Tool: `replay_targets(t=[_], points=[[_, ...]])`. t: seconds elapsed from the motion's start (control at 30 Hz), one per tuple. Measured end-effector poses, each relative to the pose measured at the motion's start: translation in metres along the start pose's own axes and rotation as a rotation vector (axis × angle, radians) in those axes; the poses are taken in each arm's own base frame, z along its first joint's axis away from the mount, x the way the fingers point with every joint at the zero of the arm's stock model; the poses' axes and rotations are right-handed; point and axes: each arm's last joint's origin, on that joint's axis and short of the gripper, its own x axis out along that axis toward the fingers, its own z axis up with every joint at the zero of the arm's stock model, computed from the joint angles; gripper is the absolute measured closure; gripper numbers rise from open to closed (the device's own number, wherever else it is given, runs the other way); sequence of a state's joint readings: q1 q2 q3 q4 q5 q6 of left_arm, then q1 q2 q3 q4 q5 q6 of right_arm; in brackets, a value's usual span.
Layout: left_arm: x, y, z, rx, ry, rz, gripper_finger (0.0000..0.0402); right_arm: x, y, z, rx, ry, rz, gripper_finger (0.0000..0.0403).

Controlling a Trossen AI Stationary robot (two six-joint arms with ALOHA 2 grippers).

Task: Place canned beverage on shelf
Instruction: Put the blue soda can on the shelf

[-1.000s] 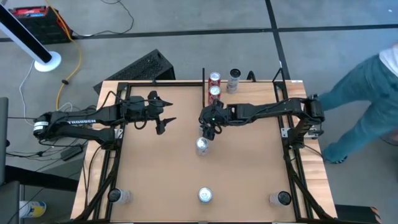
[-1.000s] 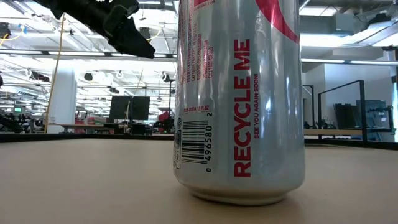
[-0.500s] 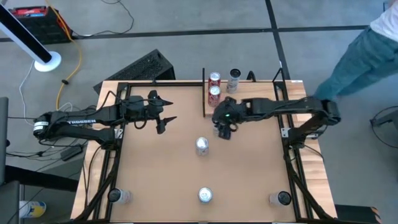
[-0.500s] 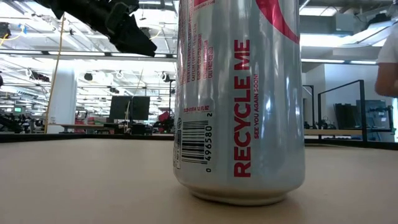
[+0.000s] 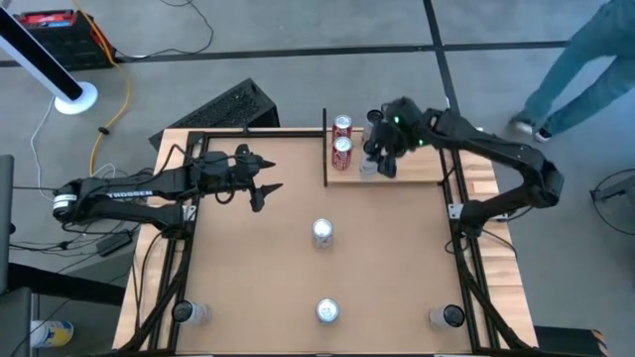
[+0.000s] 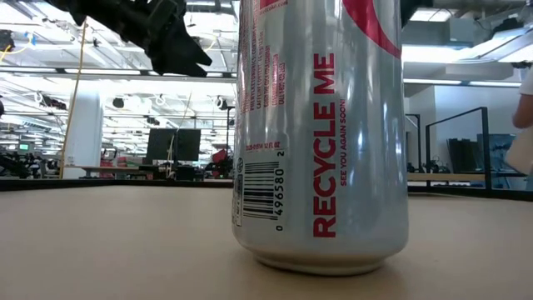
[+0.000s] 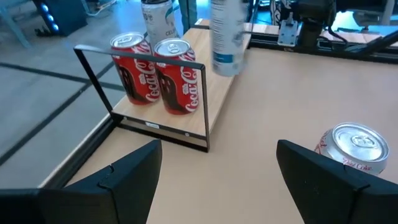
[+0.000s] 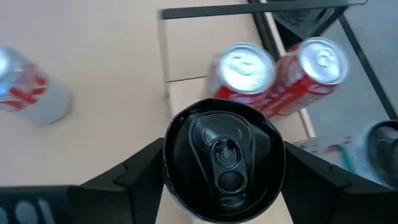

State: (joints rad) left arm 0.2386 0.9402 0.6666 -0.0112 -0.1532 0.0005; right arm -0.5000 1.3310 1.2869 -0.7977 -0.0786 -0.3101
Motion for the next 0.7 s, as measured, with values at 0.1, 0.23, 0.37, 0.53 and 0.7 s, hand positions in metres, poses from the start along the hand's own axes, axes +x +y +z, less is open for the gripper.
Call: replay_targets(t=[0.1,0.23,0.37,0.53,0.7], points=[[-0.002,0.0,0.002,-0.02,-0.013,0.0,0.01,0.004,-0.021,-0.007,-0.018,0.015,-0.001,0.0121],[-0.002,0.0,0.001,-0.025,-0.007,0.0,0.01,0.007,-0.038,-0.013,-0.026,-0.003,0.032,0.0121],[-0.002,0.0,0.0,-0.024,-0.001,0.0,0.01,0.004,-0.044,-0.013,-0.019,-0.051,0.05,0.0121],[-0.002,0.0,0.001,-0.025,-0.006,0.0,0.01,0.009,-0.054,-0.016,-0.001,-0.042,0.035,0.0121],[-0.002,0.0,0.001,-0.034,-0.009,-0.001,0.01,0.025,-0.06,-0.02,0.014,0.01,0.04,0.0121]])
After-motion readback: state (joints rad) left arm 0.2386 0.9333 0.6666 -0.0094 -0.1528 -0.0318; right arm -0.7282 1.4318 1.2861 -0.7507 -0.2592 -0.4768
